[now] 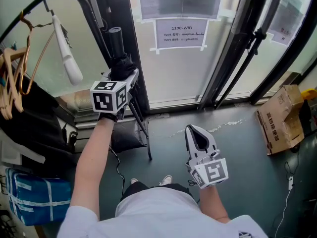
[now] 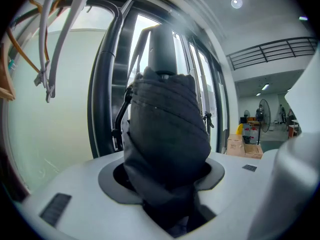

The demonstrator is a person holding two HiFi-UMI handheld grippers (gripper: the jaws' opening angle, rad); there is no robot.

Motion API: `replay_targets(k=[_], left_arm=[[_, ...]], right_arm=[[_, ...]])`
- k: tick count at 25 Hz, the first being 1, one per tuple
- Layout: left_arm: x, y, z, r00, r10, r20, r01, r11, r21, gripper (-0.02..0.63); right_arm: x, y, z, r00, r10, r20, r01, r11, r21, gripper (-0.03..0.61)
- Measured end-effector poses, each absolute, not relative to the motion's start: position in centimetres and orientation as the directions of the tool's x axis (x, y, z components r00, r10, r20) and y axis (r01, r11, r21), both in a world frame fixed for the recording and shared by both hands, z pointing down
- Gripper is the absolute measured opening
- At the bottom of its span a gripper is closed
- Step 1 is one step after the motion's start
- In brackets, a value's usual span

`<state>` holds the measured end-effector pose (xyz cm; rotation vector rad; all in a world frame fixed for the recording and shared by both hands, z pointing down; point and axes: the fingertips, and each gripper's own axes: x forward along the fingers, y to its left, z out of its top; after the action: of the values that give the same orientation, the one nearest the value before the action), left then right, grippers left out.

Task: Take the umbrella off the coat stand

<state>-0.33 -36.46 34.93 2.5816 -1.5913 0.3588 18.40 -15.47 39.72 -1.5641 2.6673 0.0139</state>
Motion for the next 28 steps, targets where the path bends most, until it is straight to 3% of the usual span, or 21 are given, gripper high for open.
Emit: replay_targets(k=[28], left_arm=[[2.9, -39.3, 33.7, 0.507, -0.816, 0.279, -0.845, -0.534, -0.028, 0.253]], right_arm=[[17.5, -15.6, 39.4, -0.475, -0.879, -0.036, -0.879, 0.476, -0.011, 0.018]])
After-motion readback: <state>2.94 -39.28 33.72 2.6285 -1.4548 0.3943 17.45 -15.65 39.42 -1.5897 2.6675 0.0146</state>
